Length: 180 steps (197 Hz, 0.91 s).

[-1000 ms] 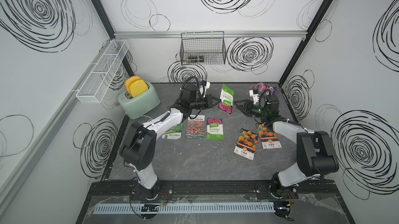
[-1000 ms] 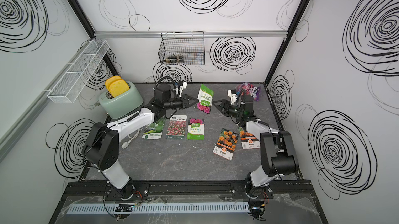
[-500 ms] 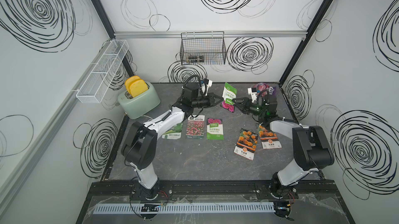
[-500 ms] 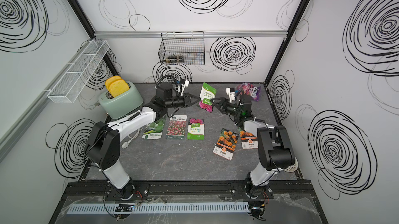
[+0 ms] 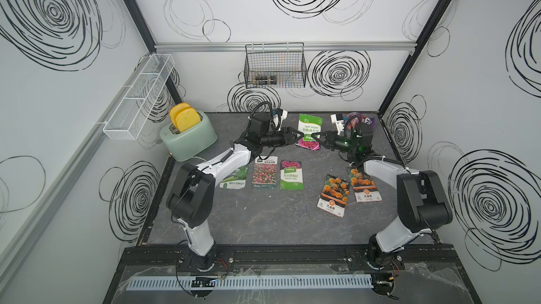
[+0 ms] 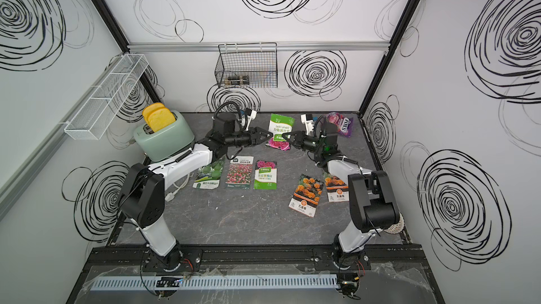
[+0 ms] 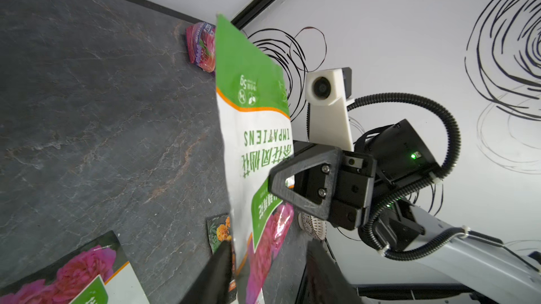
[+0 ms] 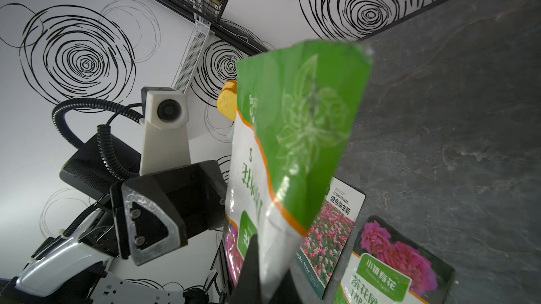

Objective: Arrange the seed packets in a row
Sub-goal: Pick up the seed packet from the center of the board.

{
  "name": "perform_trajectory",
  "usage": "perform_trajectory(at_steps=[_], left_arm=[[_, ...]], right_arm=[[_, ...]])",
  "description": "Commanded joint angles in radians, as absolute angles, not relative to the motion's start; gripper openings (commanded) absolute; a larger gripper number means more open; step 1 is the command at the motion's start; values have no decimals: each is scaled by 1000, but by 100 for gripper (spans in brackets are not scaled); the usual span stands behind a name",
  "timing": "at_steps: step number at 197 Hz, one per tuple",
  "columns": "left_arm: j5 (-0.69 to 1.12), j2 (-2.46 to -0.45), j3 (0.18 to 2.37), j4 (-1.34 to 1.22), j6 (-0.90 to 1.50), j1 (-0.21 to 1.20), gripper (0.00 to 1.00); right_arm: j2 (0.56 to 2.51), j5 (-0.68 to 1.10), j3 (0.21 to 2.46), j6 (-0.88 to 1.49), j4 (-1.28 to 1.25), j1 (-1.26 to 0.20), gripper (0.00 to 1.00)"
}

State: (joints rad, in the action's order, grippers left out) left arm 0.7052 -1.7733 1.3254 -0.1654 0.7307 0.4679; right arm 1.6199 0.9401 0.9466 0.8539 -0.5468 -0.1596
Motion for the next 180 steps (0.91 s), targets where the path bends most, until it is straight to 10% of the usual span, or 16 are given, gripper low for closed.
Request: perform_trajectory(at_steps=[1, 36, 145, 164, 180], left_arm=[[704, -1768, 1391, -88, 602, 419, 77], [784, -1835, 1517, 57, 432, 367, 93], [915, -1979, 1598, 132, 132, 393, 84], [934, -1983, 1585, 100, 147, 402, 67], [945, -1981, 1575, 85, 156, 415, 30]], right_arm=[[1564, 987, 1027, 605, -242, -160, 0], [1557, 1020, 1104, 381, 29, -160, 0], [1570, 974, 1180, 133, 341, -214, 0], [1584, 953, 1196, 120, 360, -230, 0], [1597, 949, 1204, 123, 354, -232, 0]])
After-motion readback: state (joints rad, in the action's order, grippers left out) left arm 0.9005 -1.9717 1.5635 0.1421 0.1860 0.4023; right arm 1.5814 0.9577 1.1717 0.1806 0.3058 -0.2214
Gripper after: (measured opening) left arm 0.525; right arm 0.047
